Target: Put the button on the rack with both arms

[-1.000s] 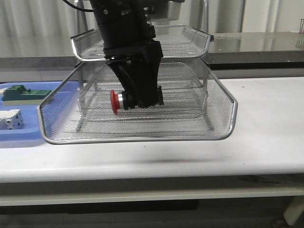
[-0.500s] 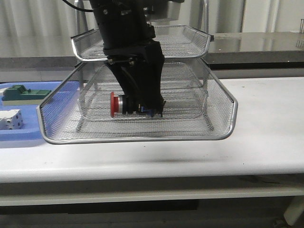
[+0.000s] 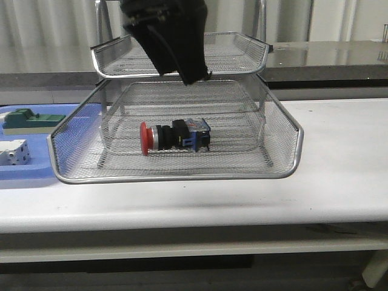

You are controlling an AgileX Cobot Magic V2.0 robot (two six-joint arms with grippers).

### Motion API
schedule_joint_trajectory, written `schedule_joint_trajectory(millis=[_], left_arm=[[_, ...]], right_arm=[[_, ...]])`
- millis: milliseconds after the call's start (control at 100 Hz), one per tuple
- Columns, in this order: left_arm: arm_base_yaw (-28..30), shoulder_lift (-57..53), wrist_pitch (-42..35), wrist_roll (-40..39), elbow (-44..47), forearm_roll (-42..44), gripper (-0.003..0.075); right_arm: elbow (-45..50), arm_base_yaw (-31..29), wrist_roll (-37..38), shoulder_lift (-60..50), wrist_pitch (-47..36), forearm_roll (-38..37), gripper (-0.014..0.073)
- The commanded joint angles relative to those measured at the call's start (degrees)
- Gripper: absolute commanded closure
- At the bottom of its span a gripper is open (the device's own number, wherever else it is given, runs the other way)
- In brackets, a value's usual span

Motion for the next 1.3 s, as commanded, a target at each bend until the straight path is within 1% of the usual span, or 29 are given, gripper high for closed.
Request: schedule_joint_trajectory(millis=[0,220,450,550,620,740,850,1090,1290], left_arm=[[1.16,-6.0,1.77,-1.32,-1.78,0.26,0.0237],[6.81,-13.27,1.77,-2.9,-1.35,0.26,0.0239],[15.1,-21.99,1.77,-3.24,3.57,-0.07,0.0245],[19.19,-25.77,-0.07,-3.24,6.75,-0.65,0.0265],[21.72,-28.55,-2.88,-3.24,9.38,-1.95,0.0274],[24.9,-33.44,-9.75,-3.24,15.02,-3.85,0.0273],[25.83,-38.51,-17.28,-3.24,21.63,-4.38,0.0273],[25.83,-50.56,-38.97,-3.24,41.63,-6.66,0.0273],[25.83,-61.22,-55.62,-3.24,58.71,-8.14,0.0273]], right_arm=[[-1.31,-0.12,-0.23,-0.22,-2.73,-1.01,0.066],[-1.31,-0.12,-0.23,-0.22,-2.73,-1.01,0.066],[-1.31,-0.12,-0.23,-0.22,-2.73,-1.01,0.066],[-1.31,-0.12,-0.23,-0.22,-2.73,-1.01,0.066],[-1.31,-0.12,-0.23,-0.22,-2.73,-1.01,0.066],[-1.31,-0.12,-0.23,-0.22,-2.73,-1.01,0.066],[-1.31,-0.12,-0.23,-0.22,-2.73,-1.01,0.066],[-1.31,-0.12,-0.23,-0.22,-2.73,-1.01,0.066],[-1.31,-0.12,-0.23,-0.22,-2.73,-1.01,0.066]])
